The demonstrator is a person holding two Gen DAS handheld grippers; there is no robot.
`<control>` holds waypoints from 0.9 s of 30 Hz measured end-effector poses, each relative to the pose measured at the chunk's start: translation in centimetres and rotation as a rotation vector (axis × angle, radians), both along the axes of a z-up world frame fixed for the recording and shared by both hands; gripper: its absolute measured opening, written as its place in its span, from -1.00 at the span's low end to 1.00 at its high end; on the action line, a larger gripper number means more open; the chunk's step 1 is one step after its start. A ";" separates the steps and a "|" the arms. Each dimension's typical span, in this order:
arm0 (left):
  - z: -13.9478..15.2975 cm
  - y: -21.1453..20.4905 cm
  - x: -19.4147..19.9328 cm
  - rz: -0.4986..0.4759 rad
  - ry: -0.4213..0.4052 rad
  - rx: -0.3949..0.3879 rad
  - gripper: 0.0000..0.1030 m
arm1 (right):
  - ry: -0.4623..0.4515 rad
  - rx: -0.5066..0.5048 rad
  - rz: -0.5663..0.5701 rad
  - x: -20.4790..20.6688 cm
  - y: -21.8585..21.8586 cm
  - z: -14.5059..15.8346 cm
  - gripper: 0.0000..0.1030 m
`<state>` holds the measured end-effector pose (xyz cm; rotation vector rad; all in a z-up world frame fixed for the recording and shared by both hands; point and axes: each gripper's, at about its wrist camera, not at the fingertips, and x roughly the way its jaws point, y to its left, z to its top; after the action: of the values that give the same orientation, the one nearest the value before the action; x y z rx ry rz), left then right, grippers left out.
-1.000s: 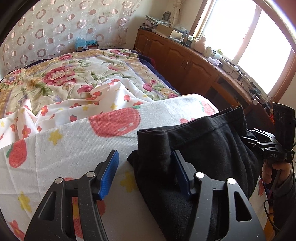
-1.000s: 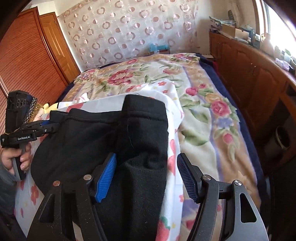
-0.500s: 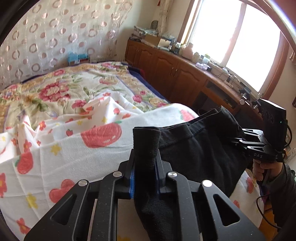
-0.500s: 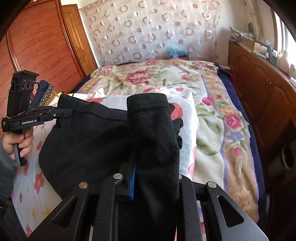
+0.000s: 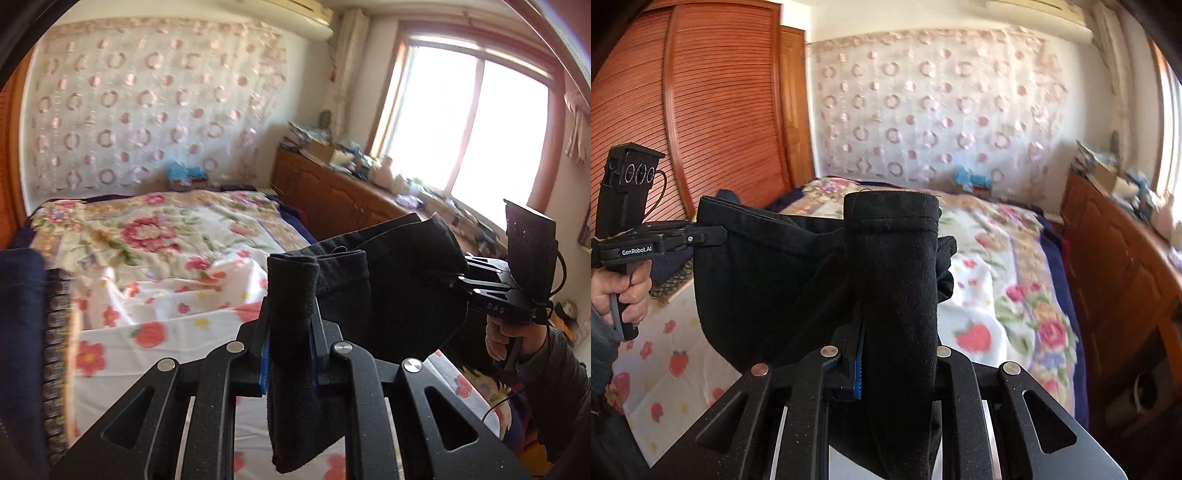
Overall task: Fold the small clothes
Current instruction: 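Lift the folded T-shirt with the left gripper toward the navy blanket stack, then lower the folded T-shirt onto the navy blanket stack and open the left gripper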
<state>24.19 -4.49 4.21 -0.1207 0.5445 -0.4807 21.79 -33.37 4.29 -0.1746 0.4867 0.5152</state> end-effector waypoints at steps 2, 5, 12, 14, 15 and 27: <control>0.6 3.6 -1.3 0.068 -0.022 -0.016 -0.69 | -0.030 -0.018 0.050 0.1 2.3 1.0 -0.67; 1.1 8.0 -2.8 0.160 -0.044 -0.024 -0.69 | -0.068 -0.034 0.142 1.1 6.7 2.3 -0.67; 1.3 16.8 -6.9 0.380 -0.104 -0.056 -0.69 | -0.131 -0.083 0.354 4.5 17.5 5.1 -0.67; 0.5 18.3 -7.6 0.437 -0.107 -0.069 -0.69 | -0.150 -0.110 0.415 6.0 20.7 6.2 -0.67; -0.1 19.2 -7.8 0.470 -0.100 -0.082 -0.69 | -0.156 -0.128 0.444 6.4 22.4 6.6 -0.67; -10.2 25.8 -6.4 0.694 0.110 -0.119 -0.69 | -0.071 -0.308 0.583 19.3 43.0 2.6 -0.43</control>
<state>17.82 21.29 -5.99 -0.4351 0.5431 0.1728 41.14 9.65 6.94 -0.6391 0.4414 0.9988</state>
